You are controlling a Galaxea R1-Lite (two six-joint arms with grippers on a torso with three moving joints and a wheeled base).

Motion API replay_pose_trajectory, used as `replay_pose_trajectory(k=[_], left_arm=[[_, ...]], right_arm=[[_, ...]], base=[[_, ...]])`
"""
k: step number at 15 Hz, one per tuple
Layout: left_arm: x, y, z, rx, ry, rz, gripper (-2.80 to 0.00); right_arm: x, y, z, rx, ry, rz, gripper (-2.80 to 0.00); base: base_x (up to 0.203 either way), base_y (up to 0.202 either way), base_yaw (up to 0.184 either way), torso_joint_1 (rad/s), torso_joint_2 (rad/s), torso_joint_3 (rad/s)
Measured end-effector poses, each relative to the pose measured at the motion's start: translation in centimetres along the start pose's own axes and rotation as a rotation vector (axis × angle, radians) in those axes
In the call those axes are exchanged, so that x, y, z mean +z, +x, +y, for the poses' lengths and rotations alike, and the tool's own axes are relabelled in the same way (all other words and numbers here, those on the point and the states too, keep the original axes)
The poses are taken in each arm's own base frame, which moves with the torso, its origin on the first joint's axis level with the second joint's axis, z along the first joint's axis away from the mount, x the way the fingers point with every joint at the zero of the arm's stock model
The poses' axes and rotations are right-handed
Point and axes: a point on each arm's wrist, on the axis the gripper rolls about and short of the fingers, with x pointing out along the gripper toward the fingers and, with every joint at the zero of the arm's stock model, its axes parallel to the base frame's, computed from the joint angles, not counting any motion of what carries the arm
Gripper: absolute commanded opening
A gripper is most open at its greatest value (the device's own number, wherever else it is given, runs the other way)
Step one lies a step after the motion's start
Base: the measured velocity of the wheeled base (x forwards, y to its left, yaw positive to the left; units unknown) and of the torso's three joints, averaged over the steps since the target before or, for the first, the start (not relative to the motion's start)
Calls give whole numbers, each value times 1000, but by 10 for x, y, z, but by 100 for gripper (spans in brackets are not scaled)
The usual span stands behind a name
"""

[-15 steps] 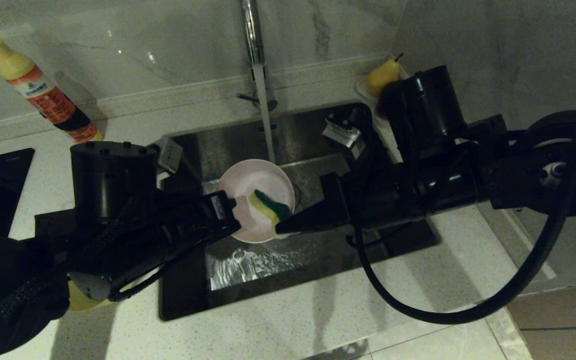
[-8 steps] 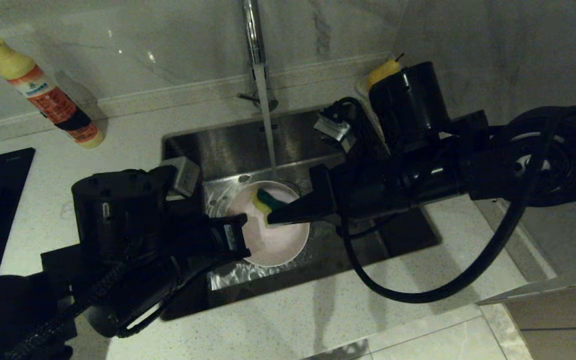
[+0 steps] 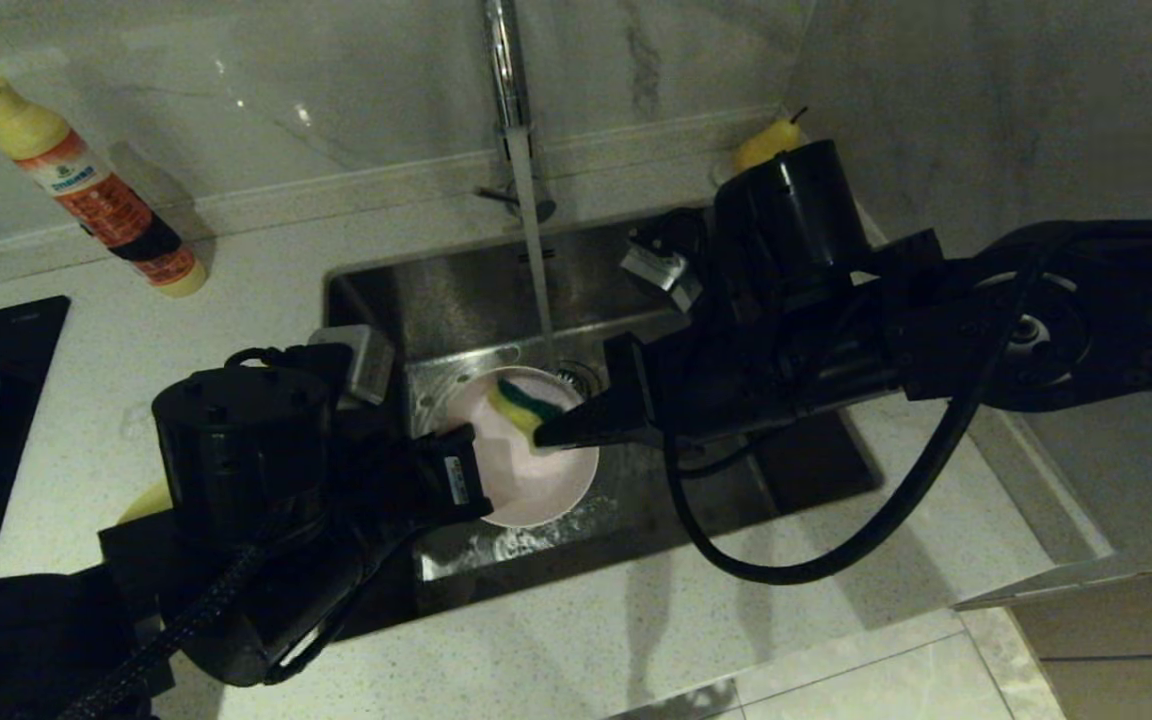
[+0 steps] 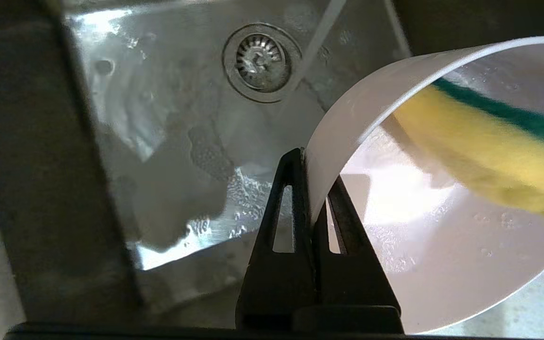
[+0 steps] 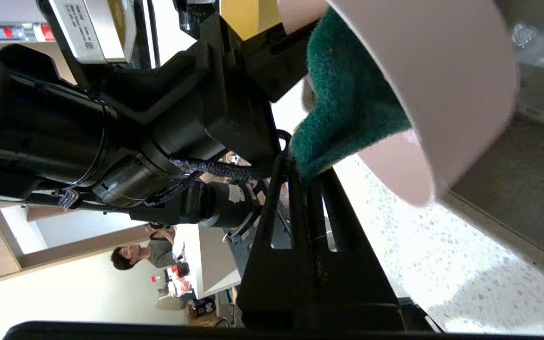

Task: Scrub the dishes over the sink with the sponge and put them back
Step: Wipe the bowl

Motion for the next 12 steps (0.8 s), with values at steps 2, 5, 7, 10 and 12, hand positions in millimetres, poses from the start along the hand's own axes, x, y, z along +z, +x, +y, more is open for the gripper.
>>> replay_pose_trajectory(k=[2, 5, 7, 10, 12], left_arm=[[0, 0, 0, 14, 11, -3, -280], [2, 0, 0, 37, 25, -26, -280], [3, 1, 0, 54, 36, -47, -280], [6, 4, 1, 73, 38, -70, -280], [6, 5, 0, 74, 38, -74, -280]], right_arm=[[-1, -5, 3, -1, -1, -1, -280], [-2, -11, 6, -4, 1, -3, -280], [-4, -14, 4, -18, 9, -2, -280], [-15, -11, 2, -24, 22, 34, -280], [-22, -5, 2, -24, 27, 61, -280]], base=[[0, 0, 0, 0, 0, 0], [0, 0, 0, 0, 0, 0], [0, 0, 0, 0, 0, 0], [0, 0, 0, 0, 0, 0], [0, 0, 0, 0, 0, 0]])
